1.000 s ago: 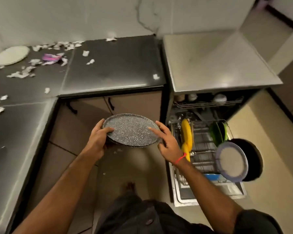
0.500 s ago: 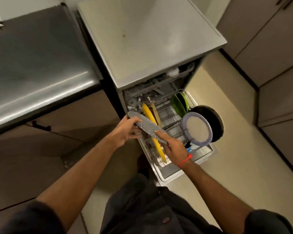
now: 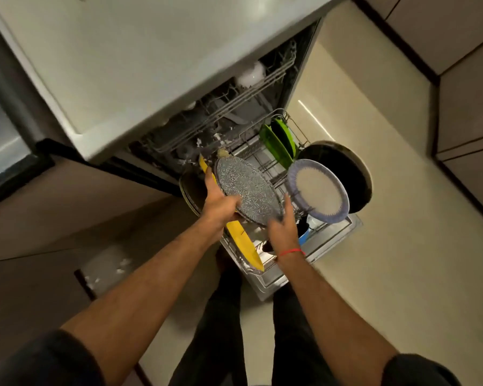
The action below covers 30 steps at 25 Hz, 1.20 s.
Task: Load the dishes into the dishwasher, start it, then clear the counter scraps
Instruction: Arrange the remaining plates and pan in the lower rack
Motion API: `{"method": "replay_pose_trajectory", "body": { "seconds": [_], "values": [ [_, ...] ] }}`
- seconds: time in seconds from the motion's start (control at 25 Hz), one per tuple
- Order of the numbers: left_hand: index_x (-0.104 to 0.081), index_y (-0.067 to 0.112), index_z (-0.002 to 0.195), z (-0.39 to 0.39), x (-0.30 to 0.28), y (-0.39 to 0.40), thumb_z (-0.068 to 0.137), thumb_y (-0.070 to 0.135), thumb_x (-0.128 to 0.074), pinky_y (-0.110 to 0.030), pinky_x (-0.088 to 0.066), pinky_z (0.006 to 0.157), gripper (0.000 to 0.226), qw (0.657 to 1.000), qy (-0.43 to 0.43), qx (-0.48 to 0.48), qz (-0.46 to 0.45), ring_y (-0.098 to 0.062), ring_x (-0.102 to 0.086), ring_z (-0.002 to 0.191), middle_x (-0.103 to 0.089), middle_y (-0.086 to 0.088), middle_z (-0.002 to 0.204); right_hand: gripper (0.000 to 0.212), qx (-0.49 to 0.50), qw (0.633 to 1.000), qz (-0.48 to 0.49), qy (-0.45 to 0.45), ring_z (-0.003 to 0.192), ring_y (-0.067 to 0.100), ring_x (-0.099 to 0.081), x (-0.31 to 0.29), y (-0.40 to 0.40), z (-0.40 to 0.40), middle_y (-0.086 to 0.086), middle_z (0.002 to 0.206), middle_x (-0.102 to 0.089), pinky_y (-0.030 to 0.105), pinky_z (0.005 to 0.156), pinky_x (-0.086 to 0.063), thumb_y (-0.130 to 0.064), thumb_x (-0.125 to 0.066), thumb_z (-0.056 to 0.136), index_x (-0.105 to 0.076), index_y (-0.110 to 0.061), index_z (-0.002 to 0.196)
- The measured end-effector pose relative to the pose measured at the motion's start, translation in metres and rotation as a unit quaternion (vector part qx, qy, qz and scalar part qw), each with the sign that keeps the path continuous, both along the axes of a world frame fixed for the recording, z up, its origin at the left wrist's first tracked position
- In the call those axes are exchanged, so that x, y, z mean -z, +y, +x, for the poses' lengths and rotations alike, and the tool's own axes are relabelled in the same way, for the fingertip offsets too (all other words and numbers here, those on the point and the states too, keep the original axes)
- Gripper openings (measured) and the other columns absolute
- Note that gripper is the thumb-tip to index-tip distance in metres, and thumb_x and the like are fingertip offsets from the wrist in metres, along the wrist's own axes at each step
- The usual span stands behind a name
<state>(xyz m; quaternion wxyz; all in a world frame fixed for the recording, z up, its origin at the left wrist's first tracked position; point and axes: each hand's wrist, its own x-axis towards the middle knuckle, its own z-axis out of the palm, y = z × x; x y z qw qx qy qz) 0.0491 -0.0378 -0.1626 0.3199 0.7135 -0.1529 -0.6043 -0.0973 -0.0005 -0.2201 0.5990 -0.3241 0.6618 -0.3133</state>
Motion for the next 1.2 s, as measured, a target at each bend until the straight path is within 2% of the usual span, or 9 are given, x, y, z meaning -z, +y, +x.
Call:
{"method": "replay_pose_trajectory", "body": {
  "seconds": [0.12, 0.24, 0.32, 0.44, 0.52, 0.6, 0.92, 1.04, 1.2],
  "values": [
    [-0.015, 0.047, 0.155, -0.025, 0.064, -0.01, 0.081, -0.024, -0.048, -0.063, -0.056, 0.087, 0.107, 0.993, 0.027, -0.117, 0.007, -0.025, -0.057, 0.115, -0.048, -0.001, 0.143, 0.087, 0.23, 0.964, 0.127, -0.047, 0.13, 0.029, -0.049, 0.041, -0.038, -0.015, 0.008, 0.149, -0.043, 0.052, 0.109, -0.042, -0.033, -0.066, 0.072, -0.029, -0.032, 0.151],
    [-0.022, 0.034, 0.155, -0.059, 0.119, -0.014, 0.083, -0.026, -0.049, -0.055, -0.056, 0.088, 0.097, 0.971, 0.086, -0.223, 0.017, -0.03, -0.06, 0.117, -0.051, -0.003, 0.143, 0.047, 0.261, 0.951, 0.139, -0.085, 0.11, 0.033, -0.063, 0.074, -0.071, -0.029, 0.016, 0.125, -0.063, 0.054, 0.094, -0.053, -0.013, -0.065, 0.088, -0.05, -0.013, 0.133],
    [-0.033, 0.023, 0.149, -0.079, 0.152, -0.016, 0.089, -0.019, -0.056, -0.057, -0.056, 0.089, 0.078, 0.964, 0.127, -0.233, 0.023, -0.035, -0.065, 0.111, -0.058, -0.009, 0.137, 0.034, 0.208, 0.97, 0.097, -0.074, 0.101, 0.033, -0.066, 0.09, -0.096, -0.039, 0.014, 0.108, -0.068, 0.055, 0.088, -0.056, 0.0, -0.059, 0.09, -0.057, -0.012, 0.122],
    [-0.044, 0.014, 0.139, -0.096, 0.189, -0.031, 0.097, 0.002, -0.062, -0.058, -0.057, 0.089, 0.047, 0.975, 0.168, -0.127, 0.067, -0.031, -0.07, 0.092, -0.066, -0.012, 0.12, 0.041, 0.108, 0.993, -0.043, 0.02, 0.105, 0.027, -0.066, 0.118, -0.142, -0.06, 0.01, 0.11, -0.07, 0.052, 0.098, -0.052, 0.003, -0.054, 0.086, -0.06, -0.014, 0.123],
    [-0.046, 0.018, 0.138, -0.102, 0.205, -0.051, 0.101, 0.011, -0.06, -0.046, -0.06, 0.082, 0.04, 0.986, 0.134, -0.05, 0.087, -0.023, -0.065, 0.088, -0.061, -0.007, 0.123, 0.051, 0.003, 0.98, -0.144, 0.14, 0.111, 0.017, -0.063, 0.137, -0.173, -0.067, 0.002, 0.117, -0.07, 0.027, 0.105, -0.045, -0.001, -0.048, 0.083, -0.06, -0.016, 0.13],
    [-0.039, 0.016, 0.149, -0.106, 0.214, -0.071, 0.103, 0.014, -0.055, -0.038, -0.058, 0.077, 0.049, 0.992, 0.096, -0.016, 0.078, -0.023, -0.062, 0.092, -0.055, -0.004, 0.128, 0.058, -0.059, 0.948, -0.179, 0.258, 0.114, 0.019, -0.058, 0.145, -0.197, -0.067, 0.001, 0.119, -0.069, 0.009, 0.089, -0.032, -0.004, -0.042, 0.083, -0.058, -0.026, 0.134],
    [-0.058, 0.023, 0.121, -0.098, 0.239, -0.066, 0.102, 0.019, -0.057, -0.04, -0.061, 0.071, 0.019, 0.995, 0.075, -0.008, 0.063, -0.021, -0.064, 0.091, -0.063, -0.002, 0.114, 0.07, -0.185, 0.904, -0.135, 0.36, 0.104, 0.035, -0.065, 0.219, -0.227, -0.049, 0.017, 0.111, -0.067, 0.035, 0.086, -0.05, -0.002, -0.036, 0.082, -0.047, -0.04, 0.139],
    [-0.059, 0.023, 0.124, -0.094, 0.242, -0.059, 0.102, 0.02, -0.058, -0.028, -0.058, 0.056, 0.022, 0.995, 0.077, 0.0, 0.068, -0.019, -0.065, 0.088, -0.064, -0.002, 0.112, 0.068, -0.2, 0.9, -0.13, 0.364, 0.106, 0.034, -0.062, 0.233, -0.231, -0.045, 0.016, 0.116, -0.064, 0.033, 0.089, -0.048, 0.0, -0.038, 0.087, -0.043, -0.037, 0.143],
    [-0.061, 0.025, 0.118, -0.09, 0.244, -0.054, 0.101, 0.021, -0.06, -0.038, -0.061, 0.067, 0.018, 0.995, 0.073, 0.002, 0.064, -0.02, -0.066, 0.09, -0.065, -0.001, 0.11, 0.073, -0.199, 0.92, -0.119, 0.315, 0.122, 0.027, -0.054, 0.231, -0.236, -0.048, 0.012, 0.133, -0.057, 0.023, 0.1, -0.037, 0.007, -0.046, 0.087, -0.038, -0.027, 0.15]
  ]
}}
